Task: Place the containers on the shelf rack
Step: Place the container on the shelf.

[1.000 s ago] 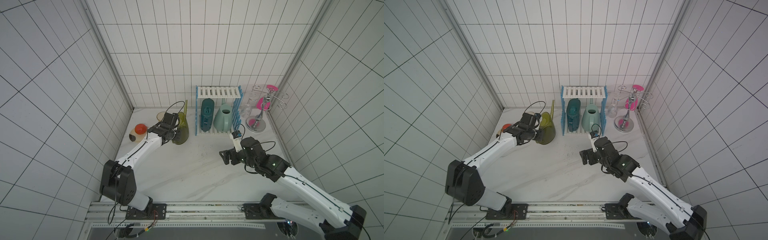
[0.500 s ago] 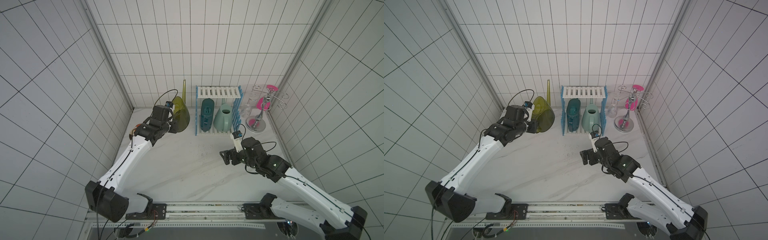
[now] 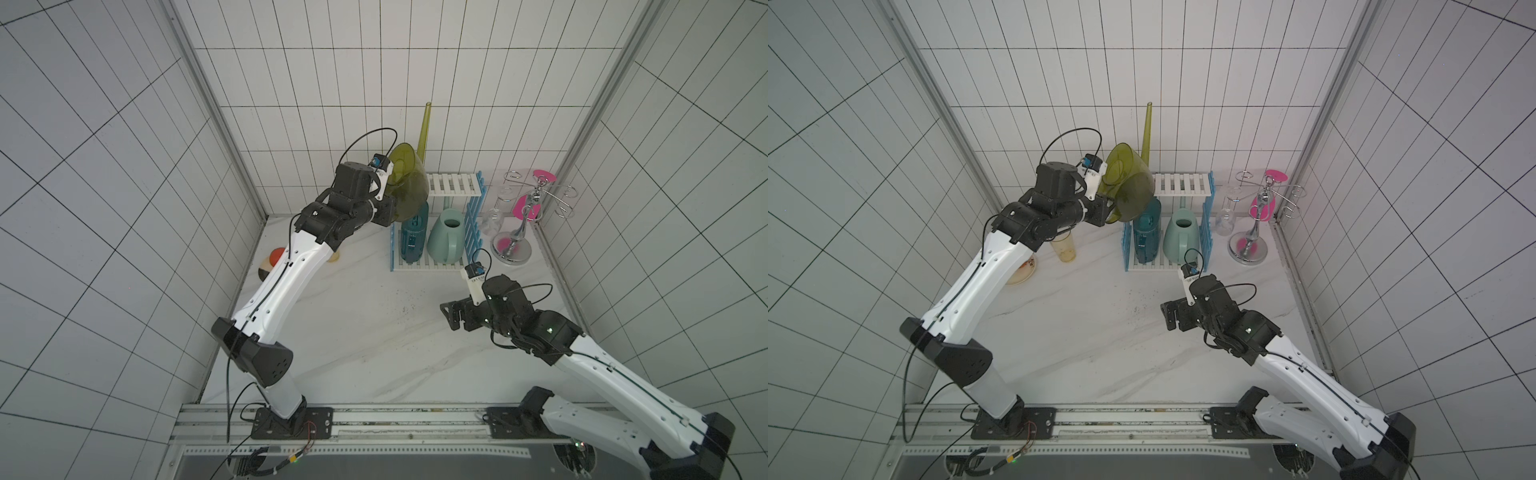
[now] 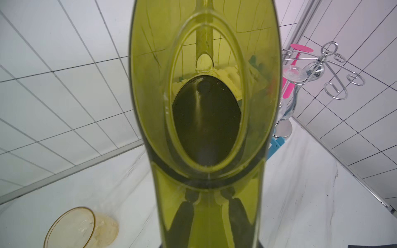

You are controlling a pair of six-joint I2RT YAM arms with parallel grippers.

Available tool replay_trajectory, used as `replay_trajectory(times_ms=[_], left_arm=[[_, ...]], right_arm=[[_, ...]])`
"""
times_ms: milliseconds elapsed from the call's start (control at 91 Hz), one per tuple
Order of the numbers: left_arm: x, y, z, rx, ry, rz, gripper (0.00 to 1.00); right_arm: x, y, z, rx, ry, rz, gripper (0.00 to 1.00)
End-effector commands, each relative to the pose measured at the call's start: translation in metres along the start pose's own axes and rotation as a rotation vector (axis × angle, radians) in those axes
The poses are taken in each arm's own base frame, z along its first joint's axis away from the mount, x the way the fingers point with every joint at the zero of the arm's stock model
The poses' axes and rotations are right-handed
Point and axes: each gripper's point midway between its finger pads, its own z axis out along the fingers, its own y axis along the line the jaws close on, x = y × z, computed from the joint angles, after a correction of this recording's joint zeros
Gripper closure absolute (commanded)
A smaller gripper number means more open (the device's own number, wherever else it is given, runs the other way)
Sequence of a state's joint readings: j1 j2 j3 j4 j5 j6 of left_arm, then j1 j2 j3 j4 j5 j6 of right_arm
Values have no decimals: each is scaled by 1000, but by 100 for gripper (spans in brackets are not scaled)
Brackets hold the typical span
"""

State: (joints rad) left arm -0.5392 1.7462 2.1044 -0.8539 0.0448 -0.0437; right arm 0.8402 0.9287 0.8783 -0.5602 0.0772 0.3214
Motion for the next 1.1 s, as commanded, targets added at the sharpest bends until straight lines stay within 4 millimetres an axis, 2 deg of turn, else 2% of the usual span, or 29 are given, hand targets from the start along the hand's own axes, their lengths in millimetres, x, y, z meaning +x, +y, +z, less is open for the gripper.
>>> replay_trajectory(times_ms=[0, 198, 440, 792, 924, 1088], left_arm=[[-32, 3, 15, -12, -75, 45, 95], [-59, 7, 52, -39, -149, 83, 95], [-64, 16, 82, -72, -201, 103, 91], [-62, 24, 98, -75, -211, 88, 91], [-57, 25, 103, -74, -199, 88, 81], [-52, 24, 107, -67, -184, 90, 78]], right_arm=[[-8, -1, -9, 16, -23, -14, 1], [-5, -1, -4, 15, -7, -15, 1], [-4, 0, -4, 10, -8, -14, 1], [-2, -2, -3, 16, -6, -13, 1], [-1, -2, -1, 16, -1, -13, 1], [-1, -2, -1, 19, -1, -14, 1]])
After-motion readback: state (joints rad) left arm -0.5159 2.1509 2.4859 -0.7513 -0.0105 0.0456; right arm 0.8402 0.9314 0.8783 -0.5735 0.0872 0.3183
